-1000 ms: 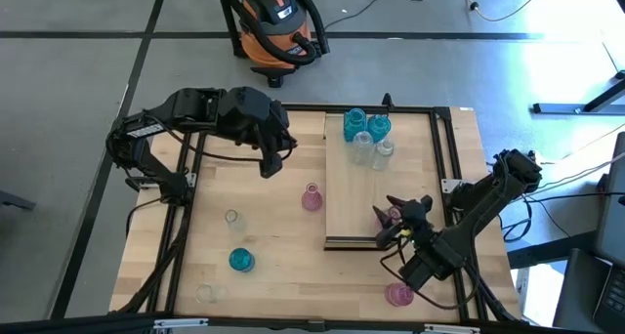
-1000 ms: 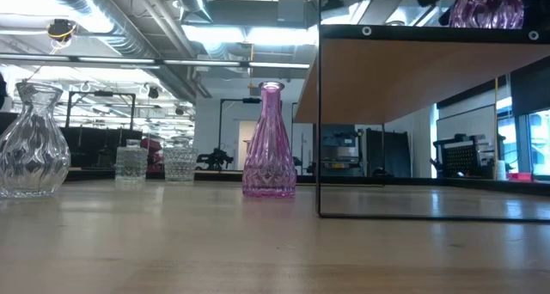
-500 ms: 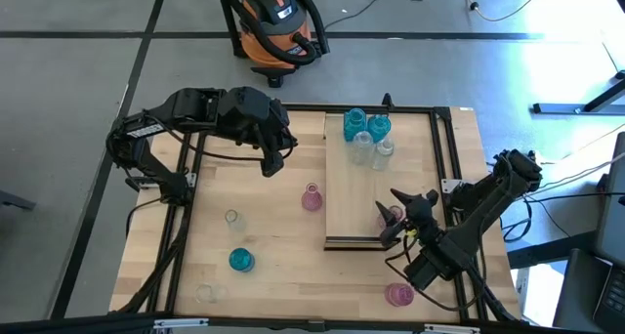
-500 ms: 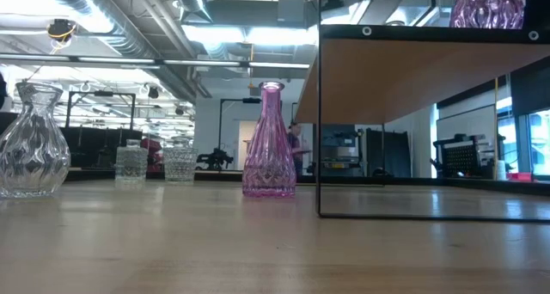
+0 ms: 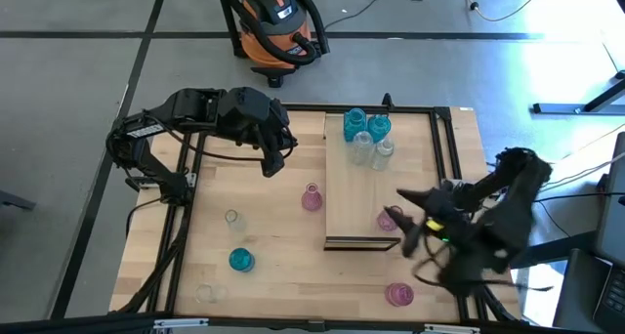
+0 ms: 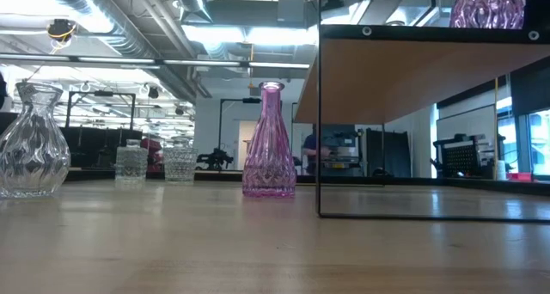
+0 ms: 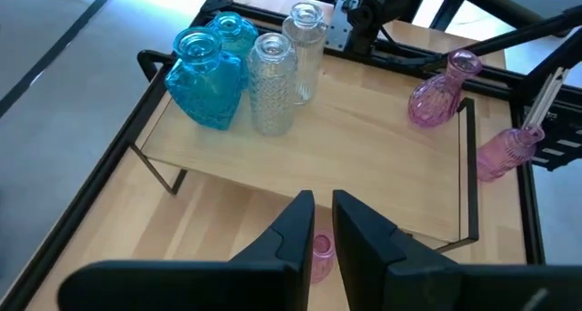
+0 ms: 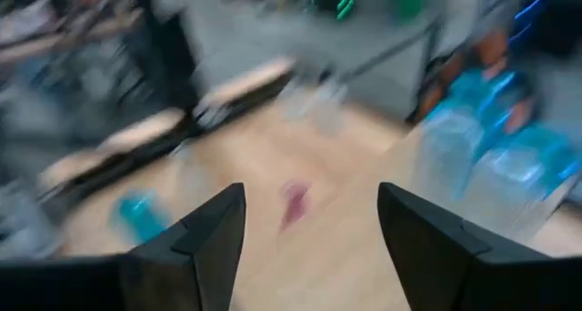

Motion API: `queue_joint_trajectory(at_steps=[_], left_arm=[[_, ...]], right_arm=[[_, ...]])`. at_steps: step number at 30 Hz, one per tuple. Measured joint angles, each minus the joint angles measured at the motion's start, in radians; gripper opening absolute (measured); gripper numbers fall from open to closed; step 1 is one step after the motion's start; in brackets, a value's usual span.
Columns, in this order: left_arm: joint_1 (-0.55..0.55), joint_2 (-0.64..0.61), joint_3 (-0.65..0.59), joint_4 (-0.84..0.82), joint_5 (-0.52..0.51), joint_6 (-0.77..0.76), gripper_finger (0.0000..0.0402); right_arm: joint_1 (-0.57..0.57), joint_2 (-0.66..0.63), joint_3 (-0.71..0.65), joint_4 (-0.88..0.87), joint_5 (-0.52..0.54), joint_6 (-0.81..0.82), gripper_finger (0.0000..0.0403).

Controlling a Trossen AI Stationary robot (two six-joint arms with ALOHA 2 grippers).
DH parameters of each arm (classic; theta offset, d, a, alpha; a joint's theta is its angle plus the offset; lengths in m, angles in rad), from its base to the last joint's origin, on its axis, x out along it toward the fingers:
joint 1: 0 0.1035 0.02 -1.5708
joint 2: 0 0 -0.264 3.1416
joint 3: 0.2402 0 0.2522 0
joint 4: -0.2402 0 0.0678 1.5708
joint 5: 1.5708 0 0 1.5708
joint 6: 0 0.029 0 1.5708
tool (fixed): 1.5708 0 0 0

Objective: Sort vases onto shelf
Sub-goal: Put the pink vase on the shelf aligned with the other pink vase

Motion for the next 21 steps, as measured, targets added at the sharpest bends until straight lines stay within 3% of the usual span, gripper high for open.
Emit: queue_joint_trajectory(at_steps=[4, 10, 16, 21], left_arm=[[0.000, 0.000, 0.000, 0.000, 0.000, 0.000, 0.0037], [0.000, 0.000, 0.000, -0.001, 0.001, 0.000, 0.0037], [0.000, 0.000, 0.000, -0.002, 0.001, 0.000, 0.0037], [0.000, 0.000, 0.000, -0.002, 0.001, 0.000, 0.0037]], right_arm=[[0.081, 0.000, 0.115, 0.003, -0.251, -0.030, 0.0234], [0.194, 0.012, 0.099, 0.000, -0.511, 0.146, 0.0234], [0.267, 0.043, -0.007, 0.028, -0.557, 0.322, 0.0234], [0.279, 0.059, -0.127, 0.160, -0.559, 0.385, 0.0234]])
